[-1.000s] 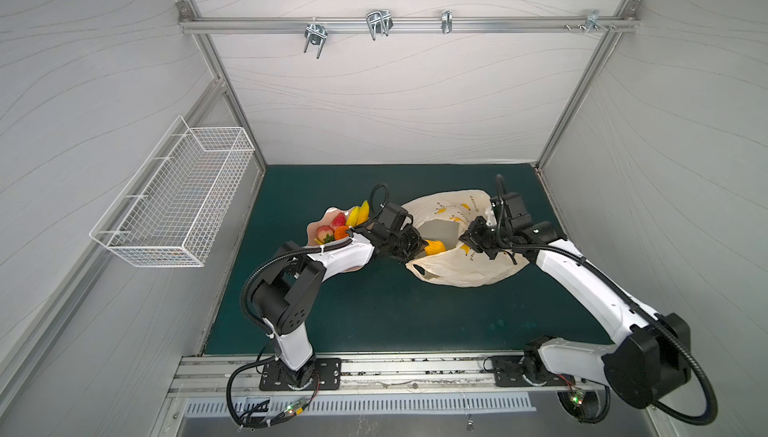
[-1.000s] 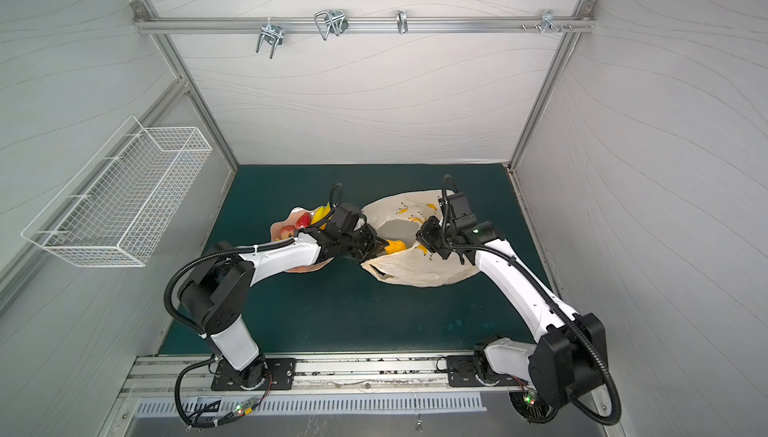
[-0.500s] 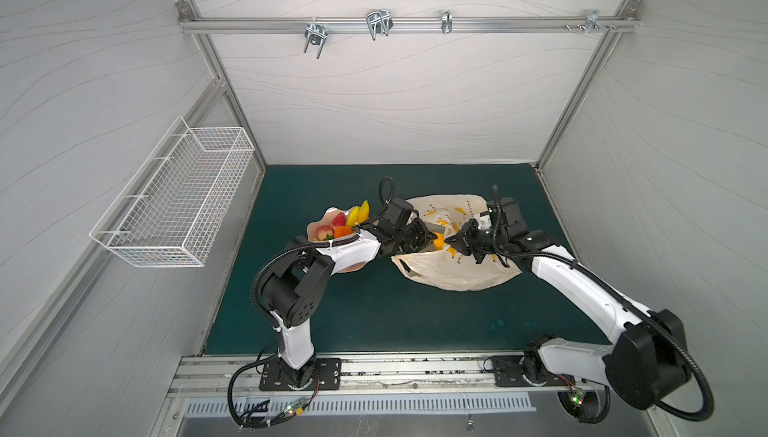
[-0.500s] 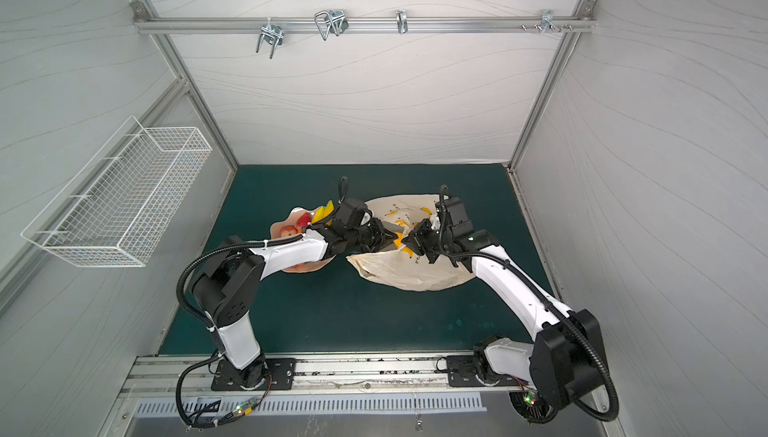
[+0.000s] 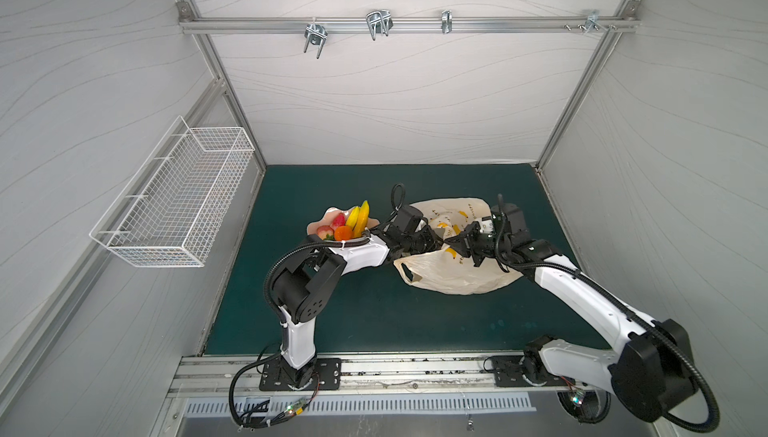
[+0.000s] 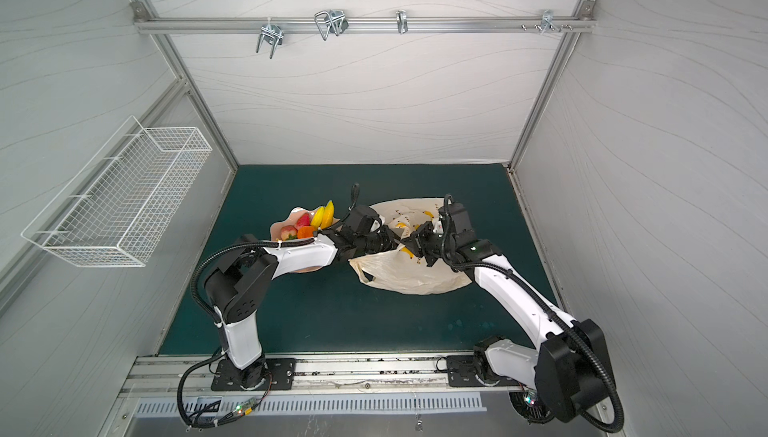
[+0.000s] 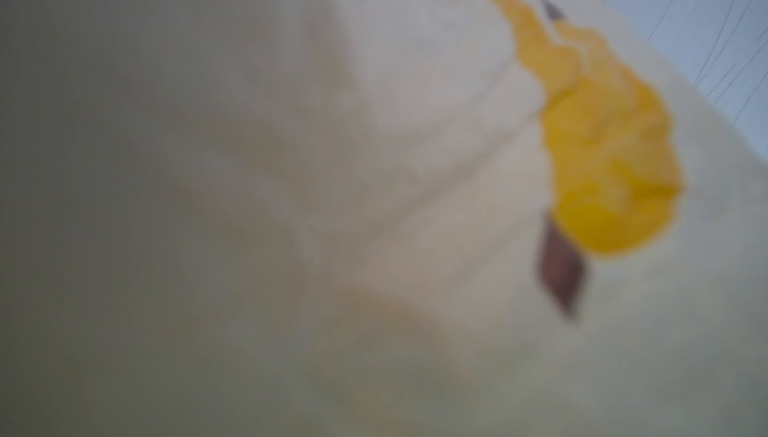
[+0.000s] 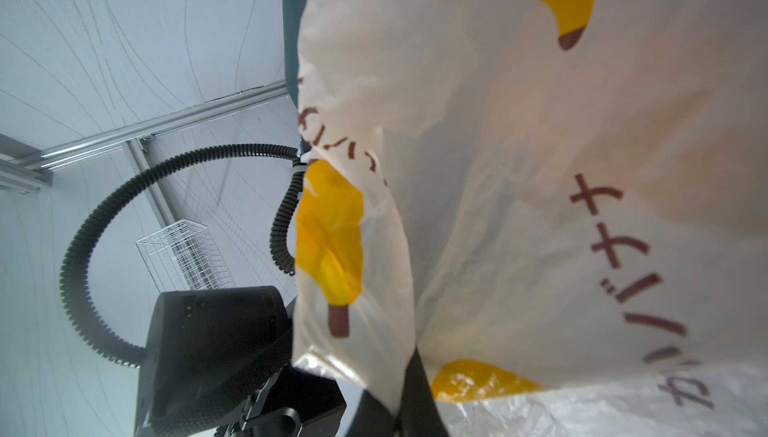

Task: Place the fruits into the plastic bag
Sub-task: 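Lower the lemon into the bag with the left gripper while right lifts the bag edge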

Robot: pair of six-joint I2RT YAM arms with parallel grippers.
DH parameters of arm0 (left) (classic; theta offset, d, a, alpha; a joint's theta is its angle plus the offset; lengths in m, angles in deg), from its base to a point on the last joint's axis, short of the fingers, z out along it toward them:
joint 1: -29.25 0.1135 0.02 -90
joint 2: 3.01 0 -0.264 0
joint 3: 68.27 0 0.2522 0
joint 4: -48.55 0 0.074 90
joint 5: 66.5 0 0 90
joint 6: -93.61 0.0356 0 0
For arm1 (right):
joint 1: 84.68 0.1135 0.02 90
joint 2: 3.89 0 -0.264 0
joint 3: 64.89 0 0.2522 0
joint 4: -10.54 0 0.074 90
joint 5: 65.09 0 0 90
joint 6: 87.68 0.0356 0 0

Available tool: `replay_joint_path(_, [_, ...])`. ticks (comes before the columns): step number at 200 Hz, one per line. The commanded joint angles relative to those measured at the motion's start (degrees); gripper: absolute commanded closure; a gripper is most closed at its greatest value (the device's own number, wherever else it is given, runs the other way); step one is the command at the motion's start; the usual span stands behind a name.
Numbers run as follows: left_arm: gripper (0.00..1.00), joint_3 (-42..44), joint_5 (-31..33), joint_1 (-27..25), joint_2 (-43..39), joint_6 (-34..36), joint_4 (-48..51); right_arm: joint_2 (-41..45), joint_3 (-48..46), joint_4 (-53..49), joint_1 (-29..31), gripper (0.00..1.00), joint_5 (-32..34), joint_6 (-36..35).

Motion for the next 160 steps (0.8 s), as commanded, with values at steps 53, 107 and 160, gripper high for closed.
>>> replay_joint_path(53, [0.29,-2.89,2.88,0.44,-6.5,7.35,15.13,3.31,-0.03,-1.01,-1.1,1.0,0.22,1.87])
replay_joint_path(107, [0.28,-8.25,6.98,0.98,-11.21,15.0,31.52,3.46,0.54,-4.14,-1.54,1.0,0.8,0.24])
replay_joint_path(160, [0.29,-12.82,11.78,1.35,-15.35,23.49,46.73,3.52,0.49,-4.98,-1.81,1.0,1.63,-0.48])
